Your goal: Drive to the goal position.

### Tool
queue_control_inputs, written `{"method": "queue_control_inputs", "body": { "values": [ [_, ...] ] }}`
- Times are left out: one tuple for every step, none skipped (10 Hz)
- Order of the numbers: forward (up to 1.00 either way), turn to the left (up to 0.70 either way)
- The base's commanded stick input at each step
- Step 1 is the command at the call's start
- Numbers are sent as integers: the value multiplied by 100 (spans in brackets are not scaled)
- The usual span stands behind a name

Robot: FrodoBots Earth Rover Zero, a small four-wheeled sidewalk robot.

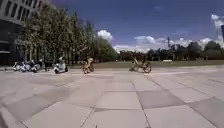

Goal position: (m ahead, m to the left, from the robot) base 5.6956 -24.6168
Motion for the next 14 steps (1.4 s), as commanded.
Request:
{"method": "queue_control_inputs", "body": {
  "values": [
    [85,-33],
    [85,-33],
    [85,-33],
    [85,-33],
    [85,-33],
    [85,-33],
    [85,-33],
    [85,-33],
    [85,-33],
    [85,-33],
    [85,-33],
    [85,-33],
    [85,-33],
    [85,-33]
  ]
}}
